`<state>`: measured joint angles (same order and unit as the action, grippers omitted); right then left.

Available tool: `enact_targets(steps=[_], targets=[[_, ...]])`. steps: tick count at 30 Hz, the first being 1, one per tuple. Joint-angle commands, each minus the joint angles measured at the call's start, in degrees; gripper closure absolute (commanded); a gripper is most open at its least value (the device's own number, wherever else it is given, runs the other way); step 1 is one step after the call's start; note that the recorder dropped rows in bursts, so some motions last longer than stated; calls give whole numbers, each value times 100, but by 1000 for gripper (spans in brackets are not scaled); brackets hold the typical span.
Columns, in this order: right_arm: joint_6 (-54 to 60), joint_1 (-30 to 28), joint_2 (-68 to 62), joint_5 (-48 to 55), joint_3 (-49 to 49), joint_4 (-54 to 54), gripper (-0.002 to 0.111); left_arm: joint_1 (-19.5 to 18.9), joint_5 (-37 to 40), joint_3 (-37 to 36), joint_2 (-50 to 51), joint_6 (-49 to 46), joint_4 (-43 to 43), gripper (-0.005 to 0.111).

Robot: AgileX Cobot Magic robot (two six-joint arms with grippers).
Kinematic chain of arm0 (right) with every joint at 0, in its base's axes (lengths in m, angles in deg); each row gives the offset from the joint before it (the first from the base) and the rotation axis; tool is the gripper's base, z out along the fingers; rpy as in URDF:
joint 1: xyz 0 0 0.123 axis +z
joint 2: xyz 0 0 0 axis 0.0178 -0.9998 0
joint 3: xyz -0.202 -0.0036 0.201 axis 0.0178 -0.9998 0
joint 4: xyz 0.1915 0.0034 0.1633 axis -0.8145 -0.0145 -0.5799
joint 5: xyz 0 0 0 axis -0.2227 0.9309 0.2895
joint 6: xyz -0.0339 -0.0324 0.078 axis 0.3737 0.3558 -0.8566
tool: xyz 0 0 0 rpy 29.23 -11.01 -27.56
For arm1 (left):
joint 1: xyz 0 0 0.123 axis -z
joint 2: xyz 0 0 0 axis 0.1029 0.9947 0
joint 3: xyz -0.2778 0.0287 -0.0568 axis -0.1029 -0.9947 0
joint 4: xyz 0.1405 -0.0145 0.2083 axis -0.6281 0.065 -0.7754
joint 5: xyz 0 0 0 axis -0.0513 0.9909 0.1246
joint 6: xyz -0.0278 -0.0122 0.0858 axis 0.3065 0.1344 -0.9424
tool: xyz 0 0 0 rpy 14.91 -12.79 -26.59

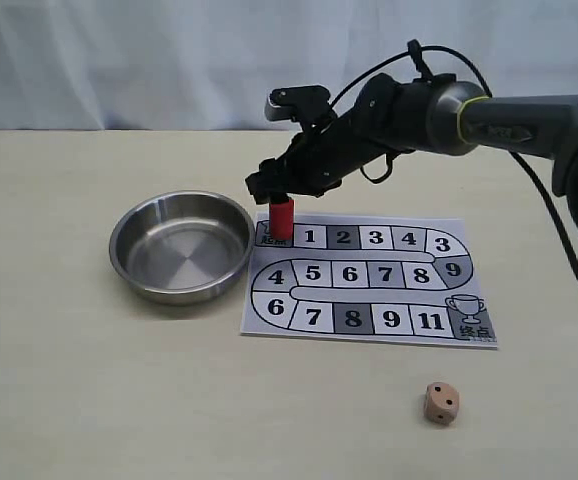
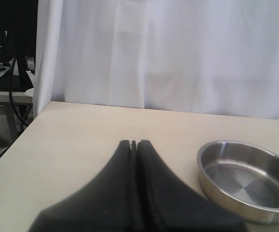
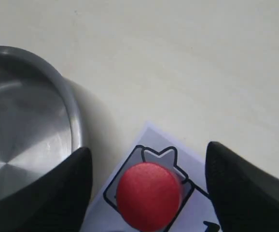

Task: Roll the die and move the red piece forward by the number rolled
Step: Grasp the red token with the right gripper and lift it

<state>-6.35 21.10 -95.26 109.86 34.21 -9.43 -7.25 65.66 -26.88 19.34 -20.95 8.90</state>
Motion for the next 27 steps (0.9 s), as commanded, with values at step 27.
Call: enact_targets(steps=[27], targets=[[49,2,-205,84,20,-18,84,-1,-57,31,-6,-1,-5,107]])
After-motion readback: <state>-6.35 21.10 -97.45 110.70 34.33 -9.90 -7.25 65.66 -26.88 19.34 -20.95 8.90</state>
